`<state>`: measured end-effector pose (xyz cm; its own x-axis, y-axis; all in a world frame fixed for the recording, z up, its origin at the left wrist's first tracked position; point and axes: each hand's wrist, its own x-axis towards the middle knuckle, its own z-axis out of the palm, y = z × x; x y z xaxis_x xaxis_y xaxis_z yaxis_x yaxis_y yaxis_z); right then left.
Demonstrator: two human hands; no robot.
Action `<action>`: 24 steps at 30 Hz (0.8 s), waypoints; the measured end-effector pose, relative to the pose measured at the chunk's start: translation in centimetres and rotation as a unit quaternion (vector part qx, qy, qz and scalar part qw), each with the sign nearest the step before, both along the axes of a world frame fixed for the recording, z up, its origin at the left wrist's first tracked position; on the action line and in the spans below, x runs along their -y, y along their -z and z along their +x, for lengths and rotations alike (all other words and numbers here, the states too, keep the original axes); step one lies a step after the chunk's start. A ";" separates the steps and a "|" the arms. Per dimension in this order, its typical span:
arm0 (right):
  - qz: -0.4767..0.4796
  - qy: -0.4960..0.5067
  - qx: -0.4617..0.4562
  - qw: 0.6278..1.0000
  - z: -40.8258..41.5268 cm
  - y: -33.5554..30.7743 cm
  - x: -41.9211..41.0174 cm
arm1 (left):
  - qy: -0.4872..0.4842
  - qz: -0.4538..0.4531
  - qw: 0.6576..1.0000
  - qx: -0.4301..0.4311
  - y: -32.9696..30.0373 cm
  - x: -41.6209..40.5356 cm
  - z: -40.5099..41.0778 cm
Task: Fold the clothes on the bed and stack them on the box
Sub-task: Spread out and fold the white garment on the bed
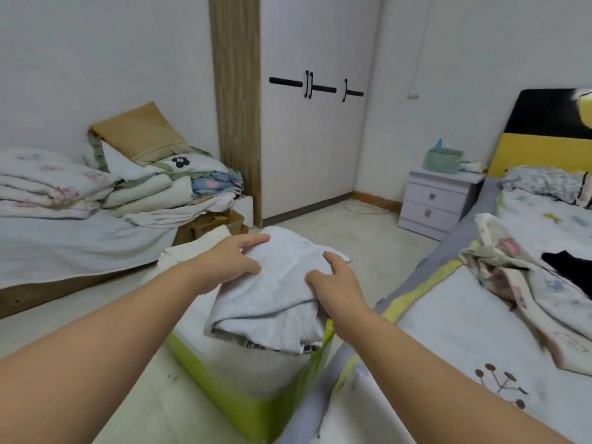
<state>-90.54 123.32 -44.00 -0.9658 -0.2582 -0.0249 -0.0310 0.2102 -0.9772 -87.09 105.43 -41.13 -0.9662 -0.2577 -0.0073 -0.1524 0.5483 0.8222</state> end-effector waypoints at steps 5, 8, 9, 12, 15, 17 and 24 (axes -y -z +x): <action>-0.012 -0.007 0.042 0.999 -7.1 4.3 3.6 | -0.008 -0.017 1.000 0.012 3.6 3.0 -7.1; -0.014 -0.007 0.076 0.997 -10.1 6.8 5.8 | -0.002 -0.043 0.998 0.043 5.5 4.5 -10.5; -0.015 -0.006 0.086 0.996 -11.0 7.4 6.4 | 0.003 -0.051 0.997 0.053 6.0 5.0 -11.6; -0.008 0.003 0.099 0.995 -13.5 8.9 8.2 | 0.007 -0.070 0.994 0.085 7.4 6.8 -14.5; 0.001 0.002 0.092 0.996 -15.6 10.2 9.7 | 0.003 -0.078 0.993 0.088 8.6 8.3 -17.1; 0.006 0.001 0.092 0.996 -16.8 11.6 10.4 | 0.004 -0.075 0.993 0.088 9.6 8.9 -18.6; 0.177 -0.048 0.138 0.973 -18.5 16.2 10.2 | -0.008 -0.196 0.967 0.162 17.4 9.2 -20.9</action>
<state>-109.02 113.16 -60.19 -0.8811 -0.2753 -0.3845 0.1865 0.5450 -0.8174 -108.03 96.20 -58.57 -0.9253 -0.3175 -0.2073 -0.3786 0.8038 0.4588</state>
